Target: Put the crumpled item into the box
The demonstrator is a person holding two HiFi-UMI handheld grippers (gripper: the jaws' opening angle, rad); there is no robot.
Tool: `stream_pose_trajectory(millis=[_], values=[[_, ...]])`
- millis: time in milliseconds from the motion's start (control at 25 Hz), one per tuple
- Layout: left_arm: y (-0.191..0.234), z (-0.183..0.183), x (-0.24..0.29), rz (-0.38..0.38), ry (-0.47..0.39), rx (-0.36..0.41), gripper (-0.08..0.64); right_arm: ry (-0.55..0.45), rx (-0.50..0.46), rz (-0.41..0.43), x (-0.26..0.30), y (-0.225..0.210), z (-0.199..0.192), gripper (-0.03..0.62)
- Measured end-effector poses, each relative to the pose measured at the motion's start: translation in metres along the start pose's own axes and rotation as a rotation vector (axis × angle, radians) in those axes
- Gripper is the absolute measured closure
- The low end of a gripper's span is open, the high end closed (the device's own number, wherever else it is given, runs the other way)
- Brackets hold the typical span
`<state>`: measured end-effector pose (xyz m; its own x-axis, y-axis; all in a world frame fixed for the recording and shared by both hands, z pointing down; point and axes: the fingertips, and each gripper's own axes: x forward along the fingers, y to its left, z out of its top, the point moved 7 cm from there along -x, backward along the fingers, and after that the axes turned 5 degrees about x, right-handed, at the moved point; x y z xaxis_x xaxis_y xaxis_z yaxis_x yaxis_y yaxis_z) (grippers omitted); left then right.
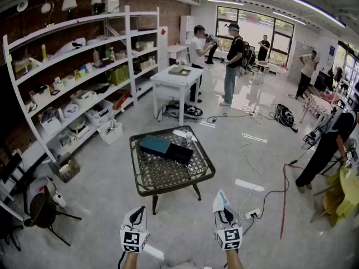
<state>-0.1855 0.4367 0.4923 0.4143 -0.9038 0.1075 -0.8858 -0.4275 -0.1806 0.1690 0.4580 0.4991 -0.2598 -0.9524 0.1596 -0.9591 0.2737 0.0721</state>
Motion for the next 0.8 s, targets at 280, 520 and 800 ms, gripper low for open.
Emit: stream_pose_trajectory(millis=[280, 520, 800], values=[[-0.006, -0.001, 0.006, 0.001, 0.002, -0.002, 0.555, 0.011, 0.006, 0.004, 0.002, -0.007, -0.006, 0.526], [-0.015, 0.001, 0.006, 0.014, 0.009, -0.011, 0.555, -0.001, 0.042, 0.025, 0.000, -0.015, -0.008, 0.525], [-0.032, 0.000, 0.012, 0.035, 0.029, -0.005, 0.555, -0.012, 0.021, 0.050, 0.004, -0.033, -0.013, 0.522]])
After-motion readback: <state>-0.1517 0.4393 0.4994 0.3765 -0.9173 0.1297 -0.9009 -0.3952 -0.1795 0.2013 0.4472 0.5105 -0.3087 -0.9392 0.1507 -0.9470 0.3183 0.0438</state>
